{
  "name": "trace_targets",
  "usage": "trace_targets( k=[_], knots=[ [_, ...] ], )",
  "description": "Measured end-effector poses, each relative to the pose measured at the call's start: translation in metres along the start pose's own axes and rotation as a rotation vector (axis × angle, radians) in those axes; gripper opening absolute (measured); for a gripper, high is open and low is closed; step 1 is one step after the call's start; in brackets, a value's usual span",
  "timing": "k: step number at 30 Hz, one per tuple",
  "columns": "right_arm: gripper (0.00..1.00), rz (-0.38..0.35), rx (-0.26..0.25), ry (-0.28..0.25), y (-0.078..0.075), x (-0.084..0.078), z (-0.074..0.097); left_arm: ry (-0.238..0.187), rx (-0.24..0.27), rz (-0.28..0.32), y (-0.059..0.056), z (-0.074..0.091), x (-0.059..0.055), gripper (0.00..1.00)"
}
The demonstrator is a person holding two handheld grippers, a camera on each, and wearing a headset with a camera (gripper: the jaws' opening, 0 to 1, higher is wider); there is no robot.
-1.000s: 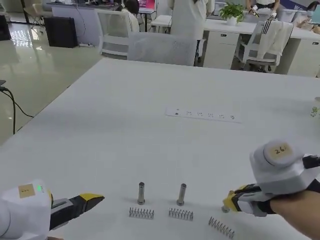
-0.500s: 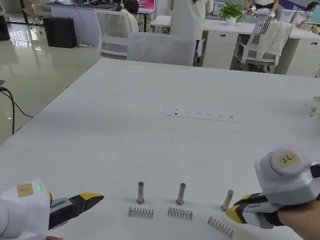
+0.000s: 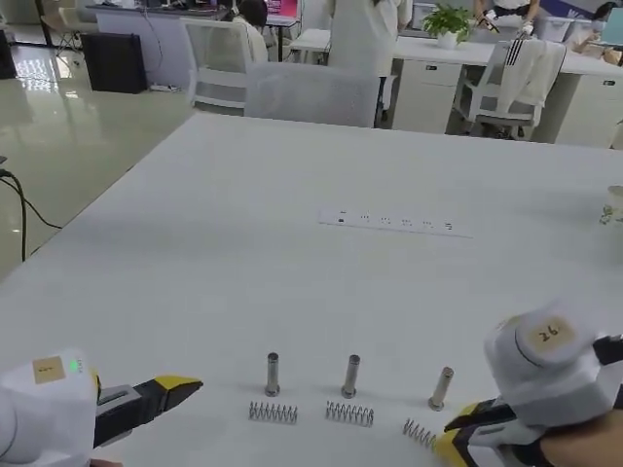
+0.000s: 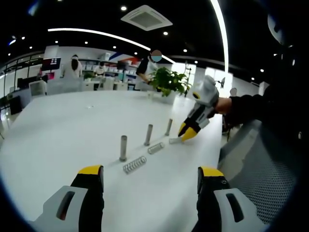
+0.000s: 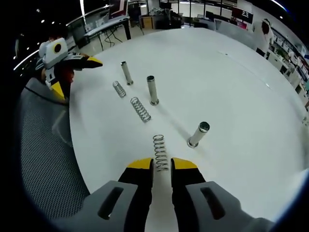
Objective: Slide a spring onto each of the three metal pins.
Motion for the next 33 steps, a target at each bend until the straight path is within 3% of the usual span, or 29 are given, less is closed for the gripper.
trace_targets(
  k=[10, 21, 33],
  knots=[
    [0.11, 0.037, -0.006, 0.048, 0.001, -0.007, -0.007, 0.001, -0.006, -0.005, -0.002, 0.0, 0.001, 0.75],
    [0.08, 0.086, -0.031, 0.064, 0.001, -0.008, -0.007, 0.007, -0.02, -0.016, -0.005, 0.0, 0.0, 0.73],
    [0.08, 0.096, -0.011, 0.058, 0.008, -0.003, 0.001, 0.034, -0.082, -0.064, -0.016, -0.002, 0.002, 0.65]
  ],
)
Point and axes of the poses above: the centre of the closed fingertips' face, and the gripper's own axes: z roughly backward along the fingers, y roughly to its left, x roughly out of its top, the point moved 1 cm from there along z, roughly backward along the fingers, and after that the axes turned 9 degrees about y, right-handed, at the moved point
